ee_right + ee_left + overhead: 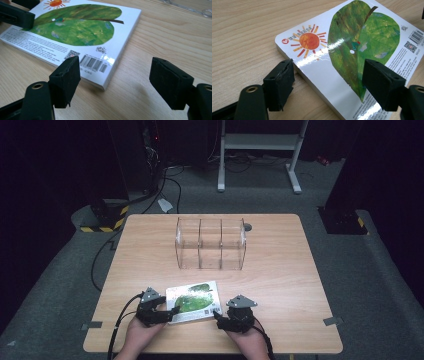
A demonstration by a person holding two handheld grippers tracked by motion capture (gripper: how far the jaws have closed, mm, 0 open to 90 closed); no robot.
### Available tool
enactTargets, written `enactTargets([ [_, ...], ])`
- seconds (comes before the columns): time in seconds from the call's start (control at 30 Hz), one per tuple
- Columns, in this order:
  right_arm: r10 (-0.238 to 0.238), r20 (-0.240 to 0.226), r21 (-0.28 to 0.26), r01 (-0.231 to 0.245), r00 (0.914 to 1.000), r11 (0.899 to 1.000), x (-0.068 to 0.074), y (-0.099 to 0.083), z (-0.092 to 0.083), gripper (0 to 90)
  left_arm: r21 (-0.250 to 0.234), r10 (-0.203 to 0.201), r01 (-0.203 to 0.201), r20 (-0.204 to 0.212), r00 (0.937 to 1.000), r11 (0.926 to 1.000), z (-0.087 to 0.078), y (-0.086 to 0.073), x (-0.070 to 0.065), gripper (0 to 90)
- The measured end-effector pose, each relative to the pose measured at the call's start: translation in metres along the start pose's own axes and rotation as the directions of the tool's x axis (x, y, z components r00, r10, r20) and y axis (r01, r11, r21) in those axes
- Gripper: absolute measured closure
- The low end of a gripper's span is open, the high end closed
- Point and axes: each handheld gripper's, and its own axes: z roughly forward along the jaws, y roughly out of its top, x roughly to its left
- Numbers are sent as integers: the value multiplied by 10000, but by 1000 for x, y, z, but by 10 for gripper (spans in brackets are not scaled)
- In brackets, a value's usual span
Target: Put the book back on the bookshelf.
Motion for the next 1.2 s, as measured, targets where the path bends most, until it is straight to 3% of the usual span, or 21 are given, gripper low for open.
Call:
enactTargets([
  [0.17,-45,-285,116,48,9996,9999,3,10,5,240,13,-141,141,-83,9999,9999,0,0,-1,245],
  [0.2,267,-314,116,-264,9991,9996,1,14,10,248,-4,-194,194,-47,9998,9998,0,0,-1,238],
  [0.33,296,-305,296,-287,9991,9992,0,17,21,246,-10,-214,214,-73,9997,9998,0,0,-2,229],
  [0.4,645,-506,458,-622,9966,9970,-2,15,26,244,-80,-320,320,24,9995,9995,1,0,-2,225],
  [0.73,566,-1086,614,-502,9925,9969,4,12,28,236,-94,-357,357,-84,9993,9993,2,1,-4,217],
  [0.97,375,-1014,588,-316,9941,9978,8,9,25,233,-47,-481,480,-212,9986,9988,2,1,-2,228],
  [1.1,517,-941,643,-457,9942,9969,11,8,23,232,-8,-321,321,-314,9990,9995,4,2,-7,210],
  [1.2,523,-944,662,-461,9942,9967,11,8,23,233,-55,-421,419,-315,9986,9991,5,3,-7,203],
])
